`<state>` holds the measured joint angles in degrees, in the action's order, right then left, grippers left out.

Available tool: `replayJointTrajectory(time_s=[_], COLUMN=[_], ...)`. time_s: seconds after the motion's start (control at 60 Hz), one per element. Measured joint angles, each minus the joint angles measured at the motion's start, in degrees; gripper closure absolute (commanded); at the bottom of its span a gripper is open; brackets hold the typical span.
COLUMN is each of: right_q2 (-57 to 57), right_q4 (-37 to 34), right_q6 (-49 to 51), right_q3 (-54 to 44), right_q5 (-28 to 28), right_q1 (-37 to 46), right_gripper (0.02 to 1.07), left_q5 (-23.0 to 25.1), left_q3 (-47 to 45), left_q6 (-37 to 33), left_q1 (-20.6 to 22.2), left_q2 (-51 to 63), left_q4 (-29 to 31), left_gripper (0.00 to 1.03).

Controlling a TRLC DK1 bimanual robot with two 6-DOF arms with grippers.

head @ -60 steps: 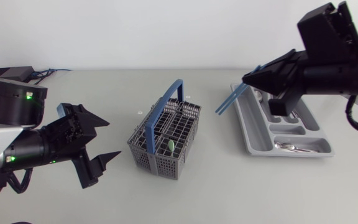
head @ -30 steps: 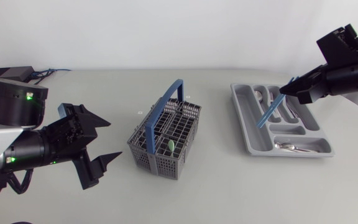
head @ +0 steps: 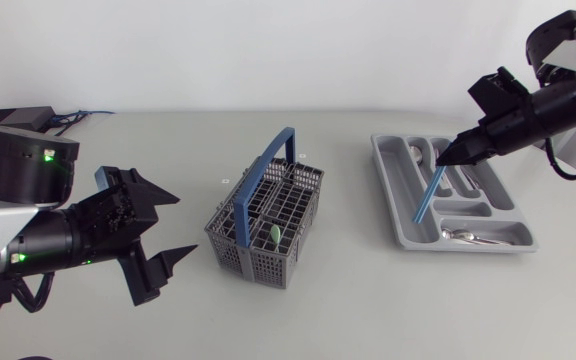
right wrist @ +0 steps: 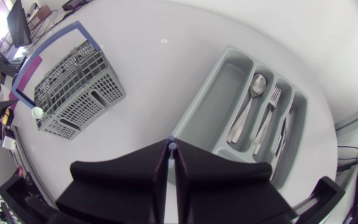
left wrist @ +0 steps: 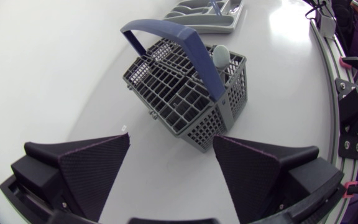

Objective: Unload the cutlery basket into the drawer organizer.

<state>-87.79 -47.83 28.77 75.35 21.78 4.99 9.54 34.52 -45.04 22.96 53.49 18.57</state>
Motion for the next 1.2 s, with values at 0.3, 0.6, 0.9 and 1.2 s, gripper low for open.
replayJointTrajectory(time_s=[0.3, 0.6, 0.9, 1.2], right_q2=[-10.08, -19.12, -23.87, -9.79], right_q4=[-1.36, -1.05, 7.1, 16.5], right_q6=[-0.02, -1.64, -4.79, -6.36], right_q3=[4.26, 11.93, 12.85, 4.52], right_q5=[-1.46, -1.53, -6.1, -5.31], right_q1=[-0.9, -1.18, -1.2, -6.03], right_gripper=[1.01, 1.0, 0.08, 0.07], left_q5=[0.0, -0.07, -0.39, -0.37], left_q3=[0.0, 0.0, 0.0, -0.11], left_q6=[-0.02, -0.04, -0.26, -0.68], left_q1=[-0.02, -0.44, -0.94, -1.51], left_q2=[0.39, 2.08, 2.82, 2.67], left_q4=[-0.07, -0.96, -1.09, -1.09], left_gripper=[0.05, 0.05, 0.05, 0.05])
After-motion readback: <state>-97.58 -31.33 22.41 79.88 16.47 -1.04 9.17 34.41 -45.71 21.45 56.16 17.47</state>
